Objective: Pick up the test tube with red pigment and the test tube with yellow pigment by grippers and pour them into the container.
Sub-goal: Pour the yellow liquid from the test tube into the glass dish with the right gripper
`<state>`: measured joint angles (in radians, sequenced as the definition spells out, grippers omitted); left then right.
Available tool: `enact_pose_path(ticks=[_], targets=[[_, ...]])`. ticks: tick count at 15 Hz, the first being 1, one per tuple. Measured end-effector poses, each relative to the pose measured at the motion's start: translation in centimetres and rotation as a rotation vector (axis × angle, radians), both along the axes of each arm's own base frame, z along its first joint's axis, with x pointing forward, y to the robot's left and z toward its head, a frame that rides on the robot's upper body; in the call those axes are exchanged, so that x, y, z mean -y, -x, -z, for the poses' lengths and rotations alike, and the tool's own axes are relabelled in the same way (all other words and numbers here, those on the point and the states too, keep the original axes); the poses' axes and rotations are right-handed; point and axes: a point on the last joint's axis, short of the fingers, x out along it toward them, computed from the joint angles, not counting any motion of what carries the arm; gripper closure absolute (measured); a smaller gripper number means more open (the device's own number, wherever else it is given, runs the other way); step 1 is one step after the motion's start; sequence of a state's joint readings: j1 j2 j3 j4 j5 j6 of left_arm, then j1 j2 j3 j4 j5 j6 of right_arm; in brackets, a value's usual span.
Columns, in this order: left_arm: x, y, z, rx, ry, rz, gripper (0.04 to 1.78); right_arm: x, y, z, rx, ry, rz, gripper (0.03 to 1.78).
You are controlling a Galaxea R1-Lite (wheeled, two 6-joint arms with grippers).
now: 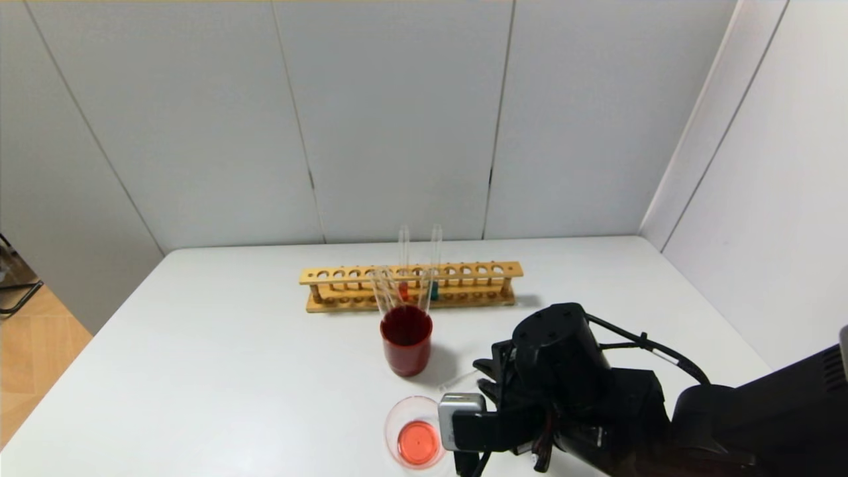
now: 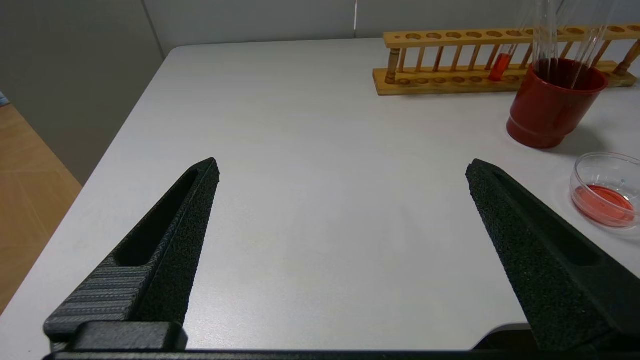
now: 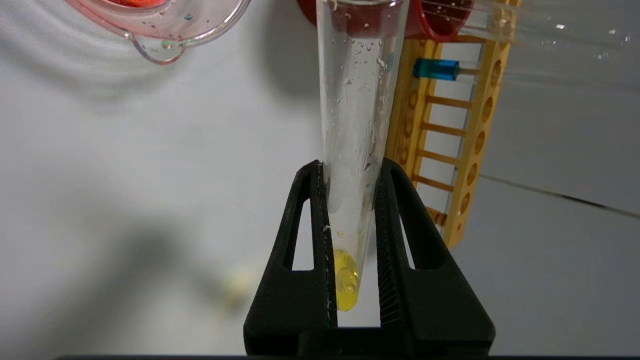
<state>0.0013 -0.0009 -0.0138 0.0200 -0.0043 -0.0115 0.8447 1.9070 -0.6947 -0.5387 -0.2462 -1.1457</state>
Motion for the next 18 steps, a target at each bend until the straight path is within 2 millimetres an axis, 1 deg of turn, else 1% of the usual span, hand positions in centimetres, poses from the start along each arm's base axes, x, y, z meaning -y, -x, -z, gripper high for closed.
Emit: enact_pose_path(ticks=[4, 9, 13, 18], targets=[[0.0, 0.0, 0.0, 0.000, 0.000, 0.000, 0.07, -0.9, -0.2, 0.7, 0.033, 0.069, -0.007, 1.49], [0.0, 0.0, 0.0, 0.000, 0.000, 0.000, 0.07, -1.0, -0.2, 1.1, 0.099, 0.195, -0.032, 1.49], [0.0, 0.0, 0.0, 0.000, 0.000, 0.000, 0.07, -1.2, -0.4, 1.0, 0.119, 0.254, -0.056, 1.49], [0.0, 0.0, 0.0, 0.000, 0.000, 0.000, 0.07, -2.5, -0.1, 0.4, 0.123, 0.285, -0.079, 1.49]])
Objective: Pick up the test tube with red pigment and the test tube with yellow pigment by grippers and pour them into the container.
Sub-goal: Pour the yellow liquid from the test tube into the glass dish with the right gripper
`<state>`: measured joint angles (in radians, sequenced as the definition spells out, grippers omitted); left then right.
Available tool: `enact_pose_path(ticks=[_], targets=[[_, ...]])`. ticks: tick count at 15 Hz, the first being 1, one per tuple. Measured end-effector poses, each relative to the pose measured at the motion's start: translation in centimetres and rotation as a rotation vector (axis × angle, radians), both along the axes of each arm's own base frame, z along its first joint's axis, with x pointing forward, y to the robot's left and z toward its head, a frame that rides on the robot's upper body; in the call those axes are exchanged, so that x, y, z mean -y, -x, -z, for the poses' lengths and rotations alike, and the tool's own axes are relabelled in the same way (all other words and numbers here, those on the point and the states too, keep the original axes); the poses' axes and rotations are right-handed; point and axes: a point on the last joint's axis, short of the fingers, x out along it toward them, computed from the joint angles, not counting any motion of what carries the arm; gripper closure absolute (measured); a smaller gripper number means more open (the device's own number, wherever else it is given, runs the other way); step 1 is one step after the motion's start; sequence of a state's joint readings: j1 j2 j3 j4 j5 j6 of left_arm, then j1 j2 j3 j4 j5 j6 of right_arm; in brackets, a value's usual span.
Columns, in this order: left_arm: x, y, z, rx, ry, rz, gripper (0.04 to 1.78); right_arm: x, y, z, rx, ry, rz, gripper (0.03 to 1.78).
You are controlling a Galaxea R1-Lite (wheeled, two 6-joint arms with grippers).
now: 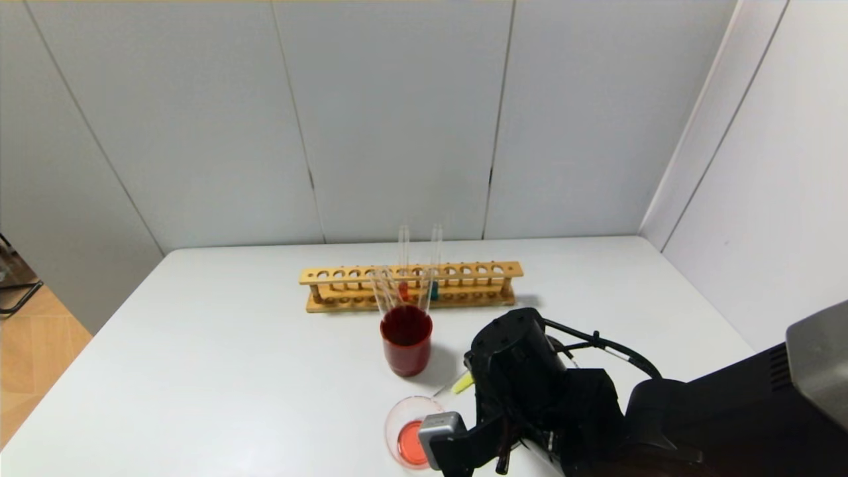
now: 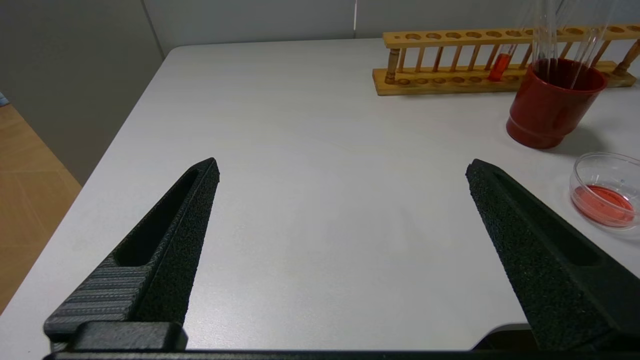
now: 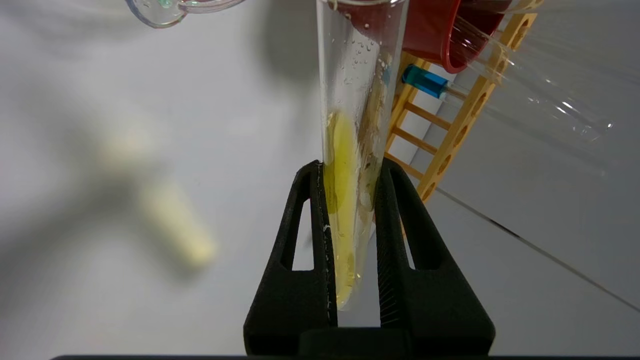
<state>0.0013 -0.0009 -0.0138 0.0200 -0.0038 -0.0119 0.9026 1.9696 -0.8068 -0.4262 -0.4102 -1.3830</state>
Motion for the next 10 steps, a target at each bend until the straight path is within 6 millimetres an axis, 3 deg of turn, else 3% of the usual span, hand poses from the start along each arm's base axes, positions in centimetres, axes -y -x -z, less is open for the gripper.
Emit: enact_pose_path(ticks=[10], targets=[[0.00, 0.00, 0.00, 0.000, 0.000, 0.000, 0.07, -0.93, -0.29, -0.02, 0.040, 0.071, -0.052, 1.49]])
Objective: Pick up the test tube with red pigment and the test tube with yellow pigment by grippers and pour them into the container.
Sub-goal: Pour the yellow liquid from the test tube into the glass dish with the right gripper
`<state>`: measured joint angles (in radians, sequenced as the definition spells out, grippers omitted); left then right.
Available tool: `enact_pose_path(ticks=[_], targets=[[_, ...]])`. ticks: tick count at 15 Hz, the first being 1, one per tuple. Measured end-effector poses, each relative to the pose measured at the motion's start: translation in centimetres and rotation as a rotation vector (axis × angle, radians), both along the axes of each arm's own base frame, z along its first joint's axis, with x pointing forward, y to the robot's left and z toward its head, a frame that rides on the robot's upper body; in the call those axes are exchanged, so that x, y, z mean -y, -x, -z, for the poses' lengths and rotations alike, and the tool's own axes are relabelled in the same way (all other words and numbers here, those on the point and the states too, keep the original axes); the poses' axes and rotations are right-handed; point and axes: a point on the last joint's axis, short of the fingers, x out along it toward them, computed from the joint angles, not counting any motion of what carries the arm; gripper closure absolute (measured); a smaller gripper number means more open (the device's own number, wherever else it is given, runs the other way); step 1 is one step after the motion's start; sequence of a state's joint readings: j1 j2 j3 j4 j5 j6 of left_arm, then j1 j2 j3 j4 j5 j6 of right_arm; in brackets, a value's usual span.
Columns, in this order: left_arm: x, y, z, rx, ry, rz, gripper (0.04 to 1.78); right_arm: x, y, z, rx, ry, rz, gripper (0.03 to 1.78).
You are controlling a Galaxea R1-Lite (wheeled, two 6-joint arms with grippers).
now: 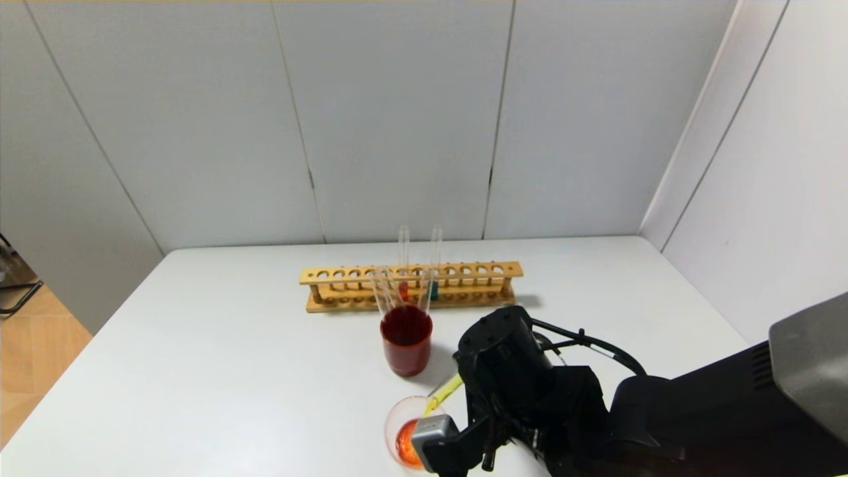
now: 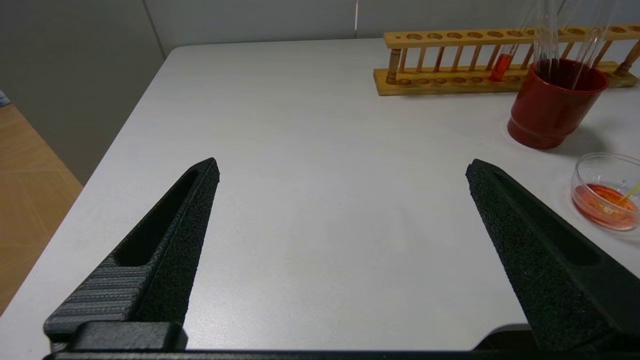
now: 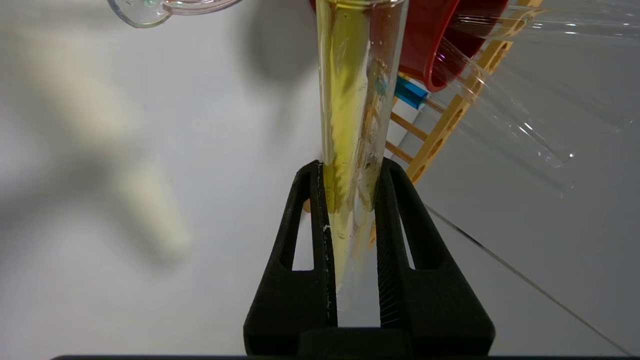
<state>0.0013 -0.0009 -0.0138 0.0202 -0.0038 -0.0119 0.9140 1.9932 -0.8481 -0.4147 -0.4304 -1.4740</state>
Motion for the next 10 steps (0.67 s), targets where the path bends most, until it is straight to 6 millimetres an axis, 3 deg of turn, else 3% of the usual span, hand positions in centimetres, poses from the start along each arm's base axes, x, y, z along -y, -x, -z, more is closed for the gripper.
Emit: enact_pose_path(ticks=[10], targets=[[0.00, 0.00, -0.01, 0.001, 0.000, 0.000, 0.07, -0.82, -1.13, -0.02, 0.037, 0.097, 0.003, 1.49]])
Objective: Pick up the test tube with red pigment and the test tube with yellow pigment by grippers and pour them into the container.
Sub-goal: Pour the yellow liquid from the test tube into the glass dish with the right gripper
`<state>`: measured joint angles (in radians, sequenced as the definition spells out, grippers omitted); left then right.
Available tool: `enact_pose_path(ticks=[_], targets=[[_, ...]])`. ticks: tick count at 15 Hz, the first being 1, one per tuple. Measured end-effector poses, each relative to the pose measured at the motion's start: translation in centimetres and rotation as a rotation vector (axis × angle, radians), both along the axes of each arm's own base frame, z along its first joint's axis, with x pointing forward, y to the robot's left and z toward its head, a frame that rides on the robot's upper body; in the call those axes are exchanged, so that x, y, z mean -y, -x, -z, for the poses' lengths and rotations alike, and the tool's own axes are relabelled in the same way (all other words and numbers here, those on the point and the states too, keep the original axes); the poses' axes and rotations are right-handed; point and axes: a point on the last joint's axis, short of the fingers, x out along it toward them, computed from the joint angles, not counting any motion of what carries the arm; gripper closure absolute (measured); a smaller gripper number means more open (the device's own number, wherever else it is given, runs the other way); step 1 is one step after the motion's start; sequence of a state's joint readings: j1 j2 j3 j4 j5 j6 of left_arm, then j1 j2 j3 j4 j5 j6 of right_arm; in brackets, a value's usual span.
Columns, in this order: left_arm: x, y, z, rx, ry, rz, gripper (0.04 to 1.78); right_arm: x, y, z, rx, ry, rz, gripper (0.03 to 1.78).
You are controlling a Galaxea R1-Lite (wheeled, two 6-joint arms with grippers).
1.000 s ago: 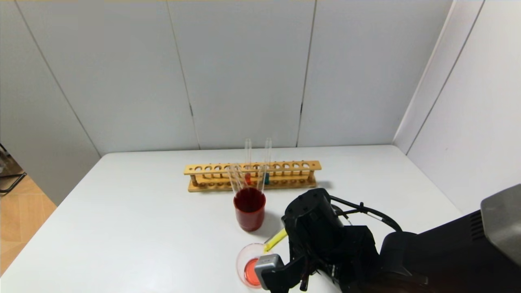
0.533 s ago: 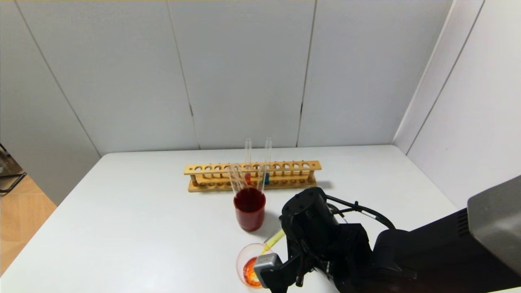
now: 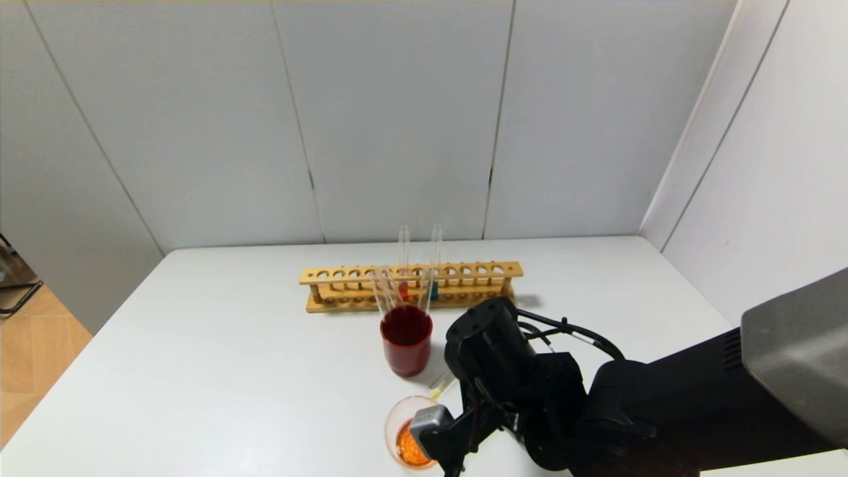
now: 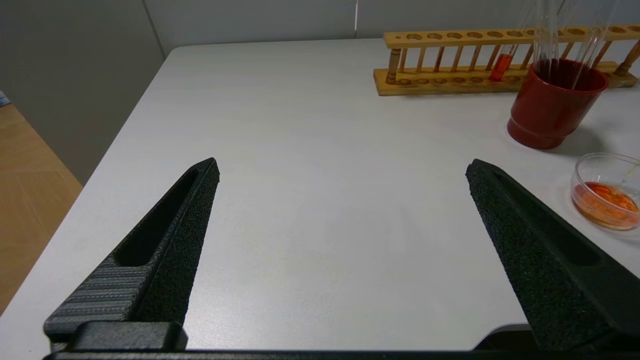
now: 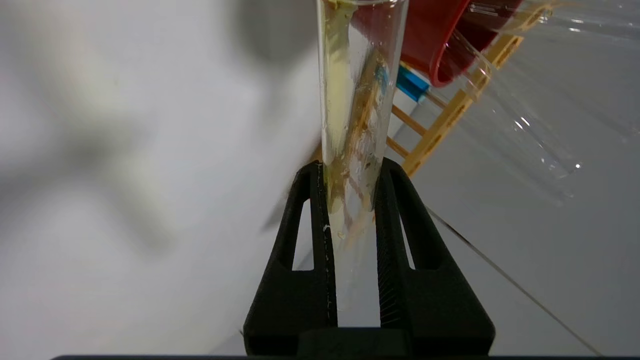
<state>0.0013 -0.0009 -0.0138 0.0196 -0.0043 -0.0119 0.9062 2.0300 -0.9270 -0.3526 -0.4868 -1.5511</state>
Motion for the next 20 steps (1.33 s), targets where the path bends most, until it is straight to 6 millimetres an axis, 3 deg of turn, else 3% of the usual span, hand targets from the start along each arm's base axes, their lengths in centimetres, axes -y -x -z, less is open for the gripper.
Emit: enact_pose_path(ticks=[11, 20], targets=[[0.0, 0.0, 0.0, 0.000, 0.000, 0.000, 0.07, -1.1, 0.1, -0.1, 0.073, 0.096, -0.020, 1.49], [0.0, 0.0, 0.0, 0.000, 0.000, 0.000, 0.07, -1.8, 0.9, -0.7, 0.099, 0.070, -0.029, 1.49]])
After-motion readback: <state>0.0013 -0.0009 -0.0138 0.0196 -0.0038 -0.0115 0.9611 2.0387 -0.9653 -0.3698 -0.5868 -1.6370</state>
